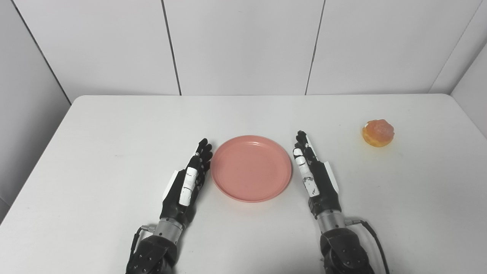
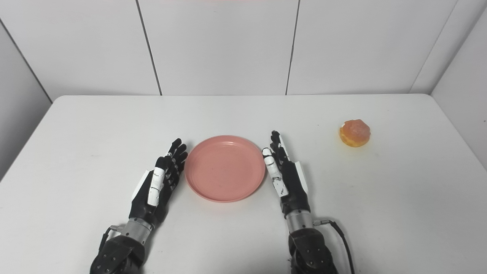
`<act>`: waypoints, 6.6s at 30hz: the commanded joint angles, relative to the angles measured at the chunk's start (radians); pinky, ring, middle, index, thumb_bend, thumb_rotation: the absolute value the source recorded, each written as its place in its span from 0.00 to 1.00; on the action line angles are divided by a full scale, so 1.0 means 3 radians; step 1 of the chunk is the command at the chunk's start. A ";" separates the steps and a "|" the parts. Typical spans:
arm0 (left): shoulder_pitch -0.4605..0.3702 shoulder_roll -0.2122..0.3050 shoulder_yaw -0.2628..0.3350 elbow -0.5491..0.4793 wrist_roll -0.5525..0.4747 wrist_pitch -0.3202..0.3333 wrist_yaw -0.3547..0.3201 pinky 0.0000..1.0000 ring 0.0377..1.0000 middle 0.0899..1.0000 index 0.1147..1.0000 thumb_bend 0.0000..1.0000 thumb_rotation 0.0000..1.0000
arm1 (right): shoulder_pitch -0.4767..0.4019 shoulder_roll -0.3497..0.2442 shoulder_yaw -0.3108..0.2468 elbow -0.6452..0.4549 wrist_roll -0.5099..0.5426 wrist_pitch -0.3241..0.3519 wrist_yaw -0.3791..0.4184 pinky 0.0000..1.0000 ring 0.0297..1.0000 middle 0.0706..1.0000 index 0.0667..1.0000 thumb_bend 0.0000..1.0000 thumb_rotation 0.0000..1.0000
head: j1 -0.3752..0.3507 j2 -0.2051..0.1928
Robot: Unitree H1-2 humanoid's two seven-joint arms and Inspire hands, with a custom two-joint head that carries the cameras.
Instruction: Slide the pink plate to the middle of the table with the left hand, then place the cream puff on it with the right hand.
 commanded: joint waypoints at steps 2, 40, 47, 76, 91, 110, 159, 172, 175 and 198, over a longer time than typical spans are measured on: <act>-0.0098 -0.0030 0.0041 0.0176 0.0115 -0.0088 0.0078 1.00 1.00 1.00 1.00 0.69 1.00 | -0.0046 -0.0031 -0.0031 0.0038 -0.0079 -0.0138 -0.0082 0.98 0.97 0.98 0.97 0.63 0.91 | 0.0002 -0.0003; -0.0305 -0.0155 0.0251 0.0515 0.0414 -0.0112 0.0449 0.99 0.98 0.98 0.97 0.71 1.00 | -0.0649 -0.0739 -0.0515 0.0160 -0.0977 -0.0394 -0.0888 0.87 0.92 0.94 0.95 0.62 0.66 | 0.0018 -0.0010; -0.0305 -0.0162 0.0286 0.0560 0.0358 -0.0205 0.0439 0.97 0.98 0.97 0.96 0.71 0.99 | -0.0787 -0.0958 -0.0575 0.0342 -0.1208 -0.0424 -0.1127 0.82 0.89 0.92 0.92 0.67 0.46 | -0.0046 -0.0010; -0.0246 -0.0069 0.0283 0.0432 0.0224 -0.0083 0.0211 1.00 0.99 0.99 1.00 0.70 1.00 | -0.1177 -0.1245 -0.0376 0.1238 -0.1398 0.0124 -0.1311 0.70 0.82 0.88 0.88 0.75 0.20 | -0.0125 0.0024; -0.0186 0.0001 0.0214 0.0288 0.0207 0.0046 0.0116 1.00 1.00 1.00 1.00 0.66 1.00 | -0.1393 -0.1338 -0.0158 0.1708 -0.1301 0.0263 -0.1162 0.63 0.77 0.89 0.88 0.68 0.10 | -0.0121 0.0074; -0.0184 0.0021 0.0173 0.0228 0.0211 0.0123 0.0076 1.00 1.00 1.00 1.00 0.68 1.00 | -0.1369 -0.1375 0.0016 0.1674 -0.1476 0.0473 -0.1215 0.29 0.39 0.51 0.62 0.51 0.00 | -0.0063 0.0089; -0.0196 -0.0175 0.0088 0.0298 0.0317 0.0058 0.0210 1.00 1.00 1.00 1.00 0.68 1.00 | -0.0859 -0.0757 0.0213 0.0084 -0.0967 0.0000 -0.0513 0.38 0.42 0.50 0.44 0.51 0.00 | 0.0396 0.0130; -0.0191 -0.0197 0.0034 0.0267 0.0390 0.0094 0.0269 1.00 1.00 1.00 1.00 0.67 1.00 | -0.0769 -0.0688 0.0438 0.0077 -0.0990 -0.0267 -0.0284 0.37 0.40 0.50 0.44 0.51 0.00 | 0.0527 0.0145; -0.0190 -0.0215 0.0044 0.0263 0.0350 0.0124 0.0273 1.00 1.00 1.00 1.00 0.68 1.00 | -0.0763 -0.0648 0.0487 0.0126 -0.1041 -0.0339 -0.0291 0.37 0.41 0.51 0.44 0.51 0.00 | 0.0534 0.0152; -0.0181 -0.0190 0.0003 0.0223 0.0381 0.0193 0.0310 1.00 1.00 1.00 1.00 0.69 1.00 | -0.0740 -0.0549 0.0833 0.0386 -0.1436 -0.0789 -0.0272 0.48 0.48 0.50 0.41 0.51 0.00 | 0.0547 0.0149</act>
